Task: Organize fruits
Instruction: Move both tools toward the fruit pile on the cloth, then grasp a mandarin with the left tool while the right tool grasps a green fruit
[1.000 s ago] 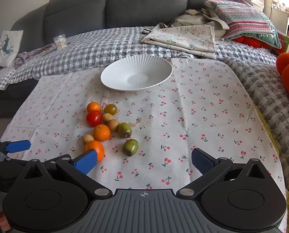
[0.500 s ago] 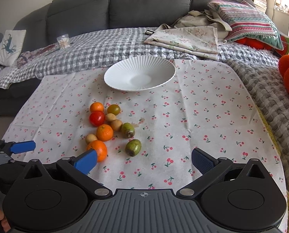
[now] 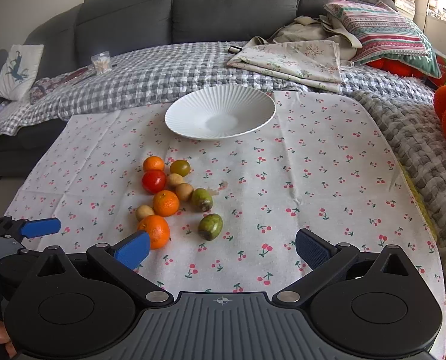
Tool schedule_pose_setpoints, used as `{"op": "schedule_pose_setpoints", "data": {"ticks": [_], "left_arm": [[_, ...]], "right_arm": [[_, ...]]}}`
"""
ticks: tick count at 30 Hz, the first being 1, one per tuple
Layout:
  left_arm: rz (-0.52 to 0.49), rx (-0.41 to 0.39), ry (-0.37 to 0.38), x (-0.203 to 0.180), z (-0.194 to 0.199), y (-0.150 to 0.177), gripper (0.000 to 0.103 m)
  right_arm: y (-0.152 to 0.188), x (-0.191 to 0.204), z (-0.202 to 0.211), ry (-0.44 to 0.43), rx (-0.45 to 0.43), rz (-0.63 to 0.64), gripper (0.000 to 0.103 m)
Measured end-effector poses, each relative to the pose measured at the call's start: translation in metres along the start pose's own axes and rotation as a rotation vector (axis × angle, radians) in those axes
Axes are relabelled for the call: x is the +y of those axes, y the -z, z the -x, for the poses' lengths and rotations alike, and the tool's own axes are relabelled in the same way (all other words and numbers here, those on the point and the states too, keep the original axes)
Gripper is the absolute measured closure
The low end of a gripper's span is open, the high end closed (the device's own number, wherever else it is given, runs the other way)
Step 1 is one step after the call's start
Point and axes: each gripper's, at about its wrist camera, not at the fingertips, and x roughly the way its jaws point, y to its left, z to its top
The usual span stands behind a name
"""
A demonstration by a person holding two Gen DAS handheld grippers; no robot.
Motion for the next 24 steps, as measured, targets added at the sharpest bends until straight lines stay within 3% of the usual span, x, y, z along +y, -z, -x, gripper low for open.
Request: {"op": "schedule_pose_setpoints", "data": {"ticks": [12, 24], "left_arm": [[0.000, 0.010, 0.026, -0.005, -0.013, 0.003, 0.003], [-0.016, 0.031, 0.068, -0.019, -0.040, 0.001, 0.020]], "right_arm": [[-0.001, -0.012, -0.007, 0.005, 0.014, -0.041, 0.000], [0.001, -0.022, -0.026, 0.006, 0.047, -0.066, 0.002]]}}
